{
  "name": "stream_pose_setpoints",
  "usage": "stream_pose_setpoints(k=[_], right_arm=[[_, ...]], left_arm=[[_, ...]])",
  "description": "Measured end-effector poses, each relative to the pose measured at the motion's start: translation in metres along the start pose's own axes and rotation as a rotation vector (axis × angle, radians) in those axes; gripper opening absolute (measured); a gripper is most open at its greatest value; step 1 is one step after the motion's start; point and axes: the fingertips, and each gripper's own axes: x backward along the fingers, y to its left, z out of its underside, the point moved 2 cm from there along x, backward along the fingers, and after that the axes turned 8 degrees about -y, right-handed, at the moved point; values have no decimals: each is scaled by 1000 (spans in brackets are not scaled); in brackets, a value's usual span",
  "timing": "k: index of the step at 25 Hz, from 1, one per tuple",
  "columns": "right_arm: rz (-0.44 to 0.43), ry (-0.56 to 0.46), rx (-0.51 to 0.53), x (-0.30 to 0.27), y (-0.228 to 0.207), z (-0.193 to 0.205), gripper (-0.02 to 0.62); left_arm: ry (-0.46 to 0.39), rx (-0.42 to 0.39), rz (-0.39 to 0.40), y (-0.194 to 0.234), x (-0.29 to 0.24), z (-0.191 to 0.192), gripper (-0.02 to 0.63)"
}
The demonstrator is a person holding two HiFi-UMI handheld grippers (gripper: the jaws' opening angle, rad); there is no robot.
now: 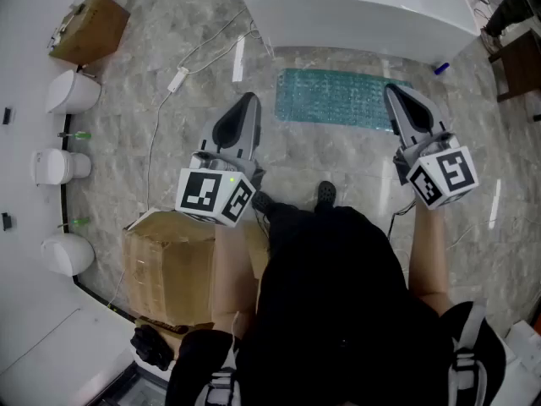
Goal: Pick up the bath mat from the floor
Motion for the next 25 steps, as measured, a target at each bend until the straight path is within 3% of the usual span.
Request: stream_pose_setpoints(k=[11, 25], right_arm=[[-12, 4, 13, 6, -7, 3, 12], [68, 2, -41, 6, -15, 18, 12]], left_arm=[[17, -19, -3, -7, -6, 5, 12], [43, -38, 32, -3, -21, 11, 12]])
